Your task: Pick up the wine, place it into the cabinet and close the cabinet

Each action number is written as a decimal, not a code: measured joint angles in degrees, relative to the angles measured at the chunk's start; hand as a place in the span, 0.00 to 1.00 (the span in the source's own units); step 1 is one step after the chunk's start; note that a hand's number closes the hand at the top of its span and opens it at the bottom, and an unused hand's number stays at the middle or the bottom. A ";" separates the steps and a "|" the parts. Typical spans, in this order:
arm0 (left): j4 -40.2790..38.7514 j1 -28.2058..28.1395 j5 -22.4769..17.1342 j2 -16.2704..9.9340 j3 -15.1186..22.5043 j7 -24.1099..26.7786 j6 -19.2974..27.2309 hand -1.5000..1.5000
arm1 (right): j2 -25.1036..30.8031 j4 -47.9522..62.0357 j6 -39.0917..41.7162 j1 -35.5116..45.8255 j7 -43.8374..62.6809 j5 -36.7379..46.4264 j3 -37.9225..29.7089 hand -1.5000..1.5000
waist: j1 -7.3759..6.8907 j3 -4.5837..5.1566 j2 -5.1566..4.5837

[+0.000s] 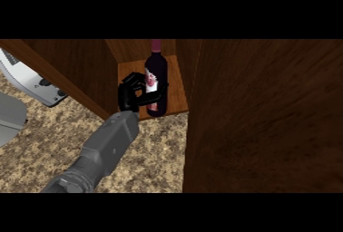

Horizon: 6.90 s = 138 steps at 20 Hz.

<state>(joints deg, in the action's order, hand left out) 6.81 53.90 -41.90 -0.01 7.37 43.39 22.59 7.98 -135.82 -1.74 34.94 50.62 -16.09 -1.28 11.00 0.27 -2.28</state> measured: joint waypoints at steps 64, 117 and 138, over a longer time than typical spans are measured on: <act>-5.30 11.05 8.61 -5.15 9.73 -13.63 16.93 0.00 | 1.13 0.24 3.35 -2.64 -3.44 -1.76 -2.12 0.00 | -1.34 -0.05 -1.59; 75.38 -24.23 12.51 -0.95 32.94 -26.23 16.27 0.00 | 6.21 -1.34 -5.83 0.05 3.34 3.16 -0.21 0.00 | -11.46 -0.33 2.59; 111.05 -56.09 13.07 -21.55 41.44 -23.20 8.19 1.00 | 5.84 -1.68 -3.45 1.53 3.93 3.12 6.65 1.00 | -11.51 -0.46 2.45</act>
<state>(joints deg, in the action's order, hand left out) 117.87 -2.20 -28.84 -21.56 48.80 20.19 30.78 13.81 -137.49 -5.19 36.47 54.56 -12.97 5.38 -0.51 -0.19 0.17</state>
